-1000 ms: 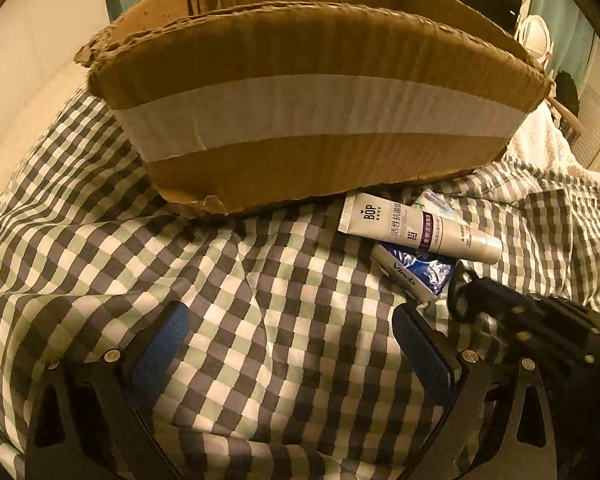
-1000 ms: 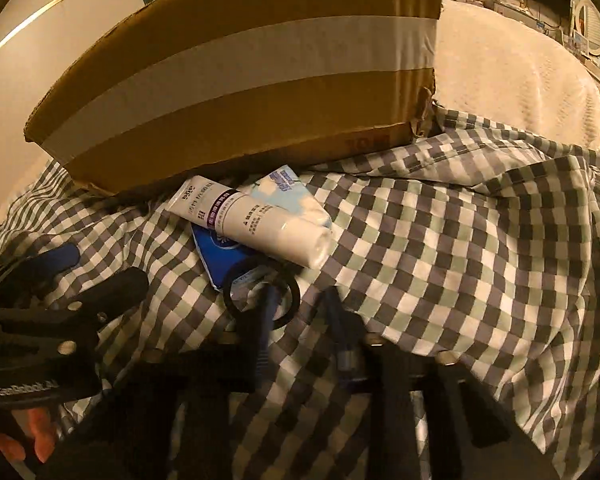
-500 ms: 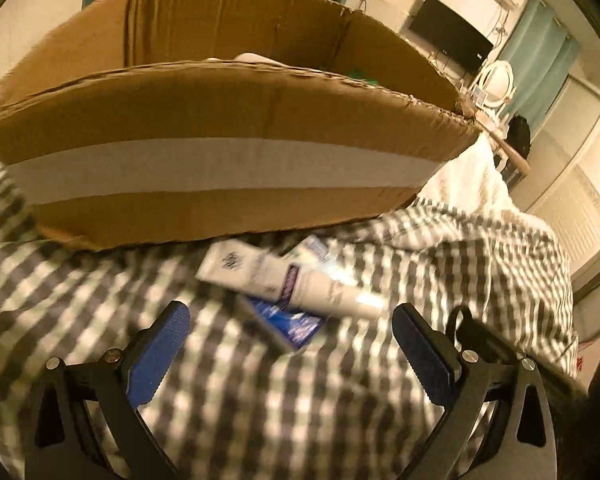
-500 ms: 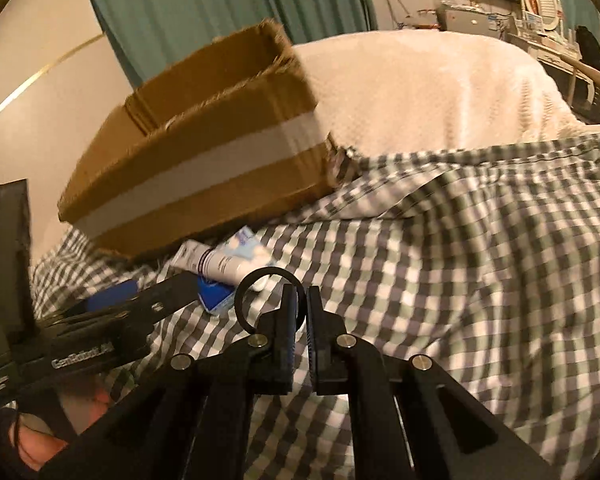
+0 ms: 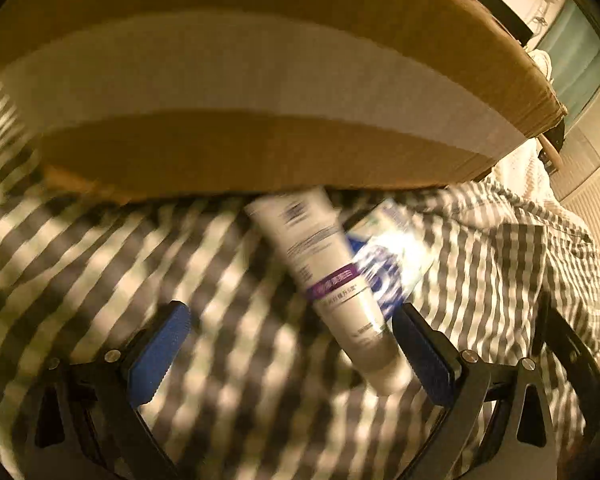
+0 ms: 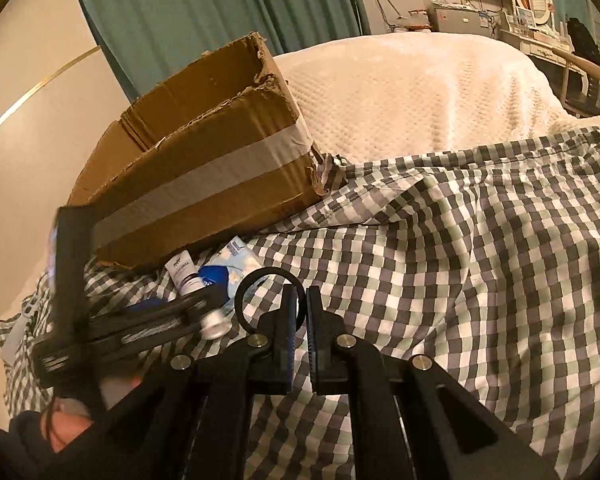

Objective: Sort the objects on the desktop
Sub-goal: 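Grasp the white toothpaste tube with the left tool while the right tool grasps the black scissors, then carry the toothpaste tube and scissors over the cardboard box and open both tools, then move the left tool back to the blue tissue pack, then grasp the blue Vinda tissue pack with the left tool, then carry the tissue pack over the cardboard box and open the left tool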

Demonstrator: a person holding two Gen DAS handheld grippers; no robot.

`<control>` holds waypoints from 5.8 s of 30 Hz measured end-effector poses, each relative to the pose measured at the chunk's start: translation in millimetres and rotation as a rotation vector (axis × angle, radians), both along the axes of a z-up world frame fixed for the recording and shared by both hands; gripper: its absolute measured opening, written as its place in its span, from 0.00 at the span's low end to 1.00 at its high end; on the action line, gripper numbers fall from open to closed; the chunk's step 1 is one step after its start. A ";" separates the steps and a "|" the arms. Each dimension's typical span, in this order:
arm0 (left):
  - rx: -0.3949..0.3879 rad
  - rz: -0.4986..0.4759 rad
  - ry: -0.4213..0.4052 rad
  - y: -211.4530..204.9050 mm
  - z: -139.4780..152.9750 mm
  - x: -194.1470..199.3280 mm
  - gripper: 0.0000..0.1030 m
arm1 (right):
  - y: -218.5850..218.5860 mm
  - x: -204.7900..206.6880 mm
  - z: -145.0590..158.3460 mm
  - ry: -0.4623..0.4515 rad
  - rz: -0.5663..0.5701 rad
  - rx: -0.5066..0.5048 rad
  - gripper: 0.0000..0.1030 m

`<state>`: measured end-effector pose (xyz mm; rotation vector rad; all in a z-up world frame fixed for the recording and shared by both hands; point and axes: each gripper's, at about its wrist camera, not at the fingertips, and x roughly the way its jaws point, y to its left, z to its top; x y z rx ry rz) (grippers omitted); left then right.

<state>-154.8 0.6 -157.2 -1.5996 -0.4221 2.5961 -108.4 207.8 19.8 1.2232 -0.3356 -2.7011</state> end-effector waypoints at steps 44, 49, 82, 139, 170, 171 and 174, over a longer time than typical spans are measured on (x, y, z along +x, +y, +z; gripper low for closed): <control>0.054 -0.167 0.248 21.1 65.4 43.2 0.20 | -25.4 20.1 22.9 0.057 0.058 0.061 0.04; 0.050 -0.159 0.357 16.1 104.7 47.7 0.20 | -36.2 18.8 51.6 0.108 0.078 0.082 0.04; -0.051 -0.024 0.566 -49.4 173.2 -43.0 0.94 | -52.9 -110.5 134.8 0.260 0.026 0.022 0.58; -0.026 -0.228 0.303 43.1 52.0 28.8 0.63 | 15.9 40.3 20.1 0.055 -0.184 0.076 0.73; -0.131 -0.024 0.528 -1.2 163.1 -21.8 1.00 | -6.8 -50.8 108.6 0.283 -0.244 0.095 0.99; -0.112 -0.017 0.527 -3.7 161.2 -16.2 1.00 | -6.3 -44.2 109.6 0.283 -0.246 0.104 0.99; -0.024 -0.018 0.488 -8.8 151.2 -6.4 1.00 | -2.7 -28.6 106.1 0.274 -0.275 0.126 0.99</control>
